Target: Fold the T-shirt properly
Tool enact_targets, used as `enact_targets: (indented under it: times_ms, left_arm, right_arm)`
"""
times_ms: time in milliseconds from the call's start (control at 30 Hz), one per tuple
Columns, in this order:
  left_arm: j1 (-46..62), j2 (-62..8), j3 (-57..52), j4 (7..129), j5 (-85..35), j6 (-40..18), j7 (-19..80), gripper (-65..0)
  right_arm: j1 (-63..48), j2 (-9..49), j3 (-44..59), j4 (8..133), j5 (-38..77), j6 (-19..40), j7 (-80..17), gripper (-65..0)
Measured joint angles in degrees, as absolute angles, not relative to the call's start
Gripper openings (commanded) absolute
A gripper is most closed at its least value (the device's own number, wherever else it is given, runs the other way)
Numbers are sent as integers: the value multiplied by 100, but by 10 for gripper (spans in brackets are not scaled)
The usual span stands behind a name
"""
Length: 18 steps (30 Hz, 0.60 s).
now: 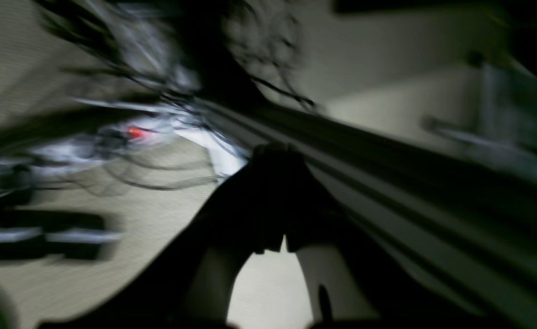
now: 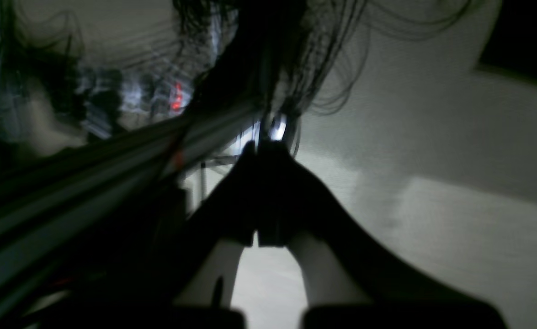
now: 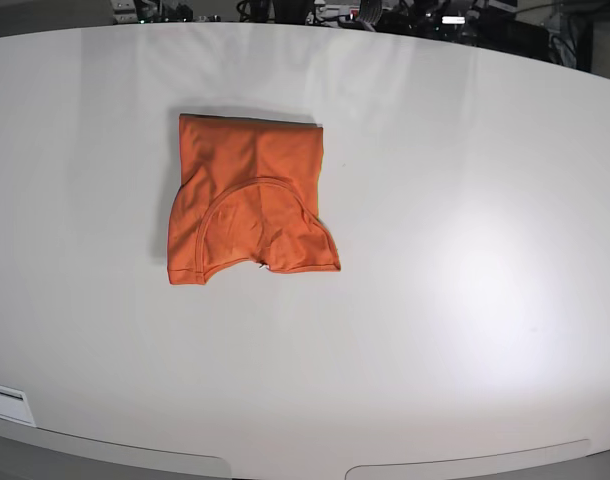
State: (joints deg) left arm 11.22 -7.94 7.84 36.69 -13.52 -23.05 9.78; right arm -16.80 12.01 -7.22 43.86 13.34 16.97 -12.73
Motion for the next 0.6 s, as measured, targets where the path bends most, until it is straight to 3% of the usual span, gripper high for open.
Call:
enact_targets:
  times_ms: [67, 133, 600]
  left_arm:
    - [1127, -681, 784, 3671, -1157, -1509, 862, -650]
    - [1135, -591, 786, 3664, -1098, -1081, 875, -650]
    - [1173, -565, 1070, 3664, -1415, -875, 790, -650]
  right_arm:
    - [-1656, 1146, -843, 4379, 1135, 1446, -1391, -650]
    - [-1632, 1031, -893, 4379, 1015, 1179, -1284, -650]
    - [-1616, 644, -902, 4379, 567, 1269, -1310, -650]
